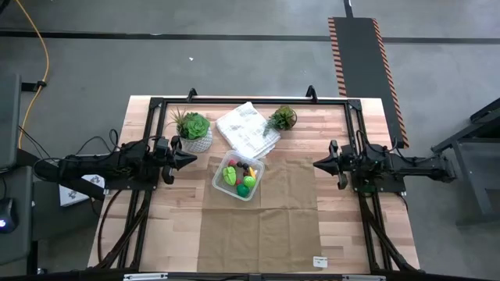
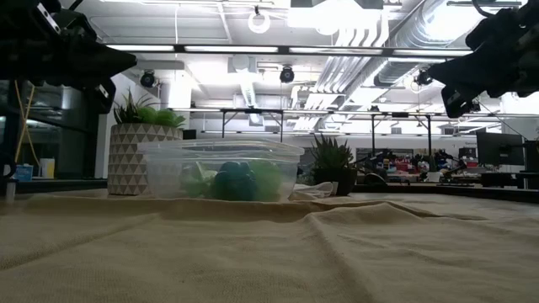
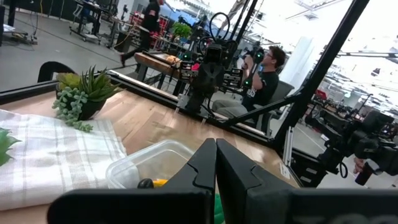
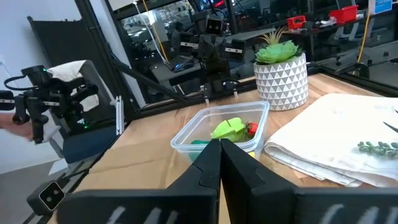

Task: Pick and placing Produce into tupperware
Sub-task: Return to Home Position

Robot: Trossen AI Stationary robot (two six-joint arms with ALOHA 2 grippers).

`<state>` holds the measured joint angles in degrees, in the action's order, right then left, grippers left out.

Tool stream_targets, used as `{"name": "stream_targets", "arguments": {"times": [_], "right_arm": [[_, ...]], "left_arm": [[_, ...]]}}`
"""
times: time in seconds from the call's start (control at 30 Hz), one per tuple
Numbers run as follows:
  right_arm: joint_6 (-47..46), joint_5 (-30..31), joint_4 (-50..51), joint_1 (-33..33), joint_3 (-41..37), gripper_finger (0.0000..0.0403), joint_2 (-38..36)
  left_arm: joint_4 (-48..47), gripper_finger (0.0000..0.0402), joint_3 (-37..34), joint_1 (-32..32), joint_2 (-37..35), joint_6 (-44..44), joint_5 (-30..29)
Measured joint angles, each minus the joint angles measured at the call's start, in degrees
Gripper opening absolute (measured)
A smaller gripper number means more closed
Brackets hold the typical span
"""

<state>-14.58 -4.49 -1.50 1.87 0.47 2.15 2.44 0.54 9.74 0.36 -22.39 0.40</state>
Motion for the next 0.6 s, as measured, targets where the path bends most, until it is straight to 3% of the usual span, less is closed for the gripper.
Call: {"name": "stream_targets", "arguments": {"times": [0.3, 0.6], "right_arm": [[-7.28, 0.00, 0.02, 0.00, 0.00, 0.0000, 0.00], [-7.92, 0.00, 0.02, 0.00, 0.00, 0.0000, 0.00]], "left_arm": [[0.00, 0.0001, 0.00, 0.00, 0.00, 0.00, -0.01], [0.02, 0.0001, 0.00, 0.00, 0.00, 0.00, -0.02]]}}
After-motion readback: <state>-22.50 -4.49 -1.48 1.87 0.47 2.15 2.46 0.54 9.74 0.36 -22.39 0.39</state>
